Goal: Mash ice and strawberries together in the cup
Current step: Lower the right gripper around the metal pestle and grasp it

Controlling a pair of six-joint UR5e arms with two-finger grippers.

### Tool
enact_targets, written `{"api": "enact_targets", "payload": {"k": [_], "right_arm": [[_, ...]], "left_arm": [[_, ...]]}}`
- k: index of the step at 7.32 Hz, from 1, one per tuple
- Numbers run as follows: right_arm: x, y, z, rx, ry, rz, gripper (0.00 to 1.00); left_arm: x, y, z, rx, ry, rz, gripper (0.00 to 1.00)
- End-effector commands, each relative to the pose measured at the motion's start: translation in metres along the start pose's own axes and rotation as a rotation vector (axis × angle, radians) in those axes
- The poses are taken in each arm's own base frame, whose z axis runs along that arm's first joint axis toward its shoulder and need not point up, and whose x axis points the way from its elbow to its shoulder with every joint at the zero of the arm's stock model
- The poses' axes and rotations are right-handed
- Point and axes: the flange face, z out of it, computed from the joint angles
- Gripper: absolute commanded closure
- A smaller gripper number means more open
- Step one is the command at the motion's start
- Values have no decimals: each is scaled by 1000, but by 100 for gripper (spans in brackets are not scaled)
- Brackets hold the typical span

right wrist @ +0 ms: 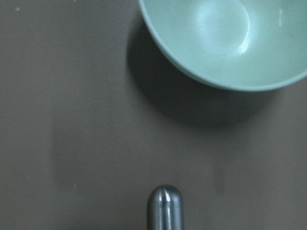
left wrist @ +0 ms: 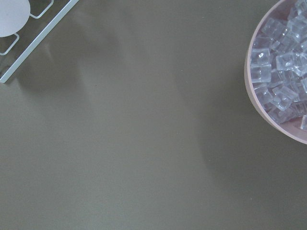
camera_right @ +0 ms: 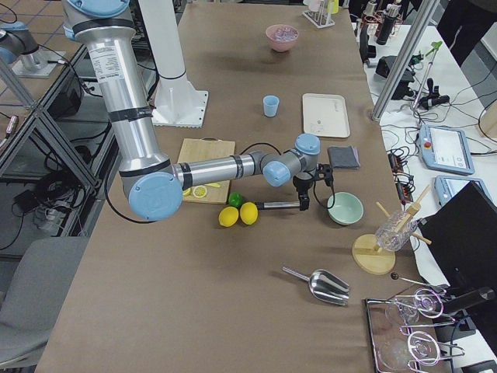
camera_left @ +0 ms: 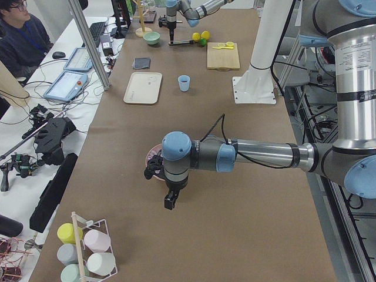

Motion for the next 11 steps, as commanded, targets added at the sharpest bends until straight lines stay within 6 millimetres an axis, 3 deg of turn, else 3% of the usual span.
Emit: {"api": "enact_targets", "payload": {"k": [1,5,9,11], "right_arm": [[-3,5,9,3,23,-11,11],[-5,7,9,-21,-1,-12,12],[6,8,12,-50,-22,11,17],[12,9,17,-61,-14,19,25]], "left_arm": [[-1,1,2,-1,0,1,1],[-1,3,3,5,-2,8,1],[-2,15,8,23,-7,25,1],[-2,25,12,26,-8,29,1]]}}
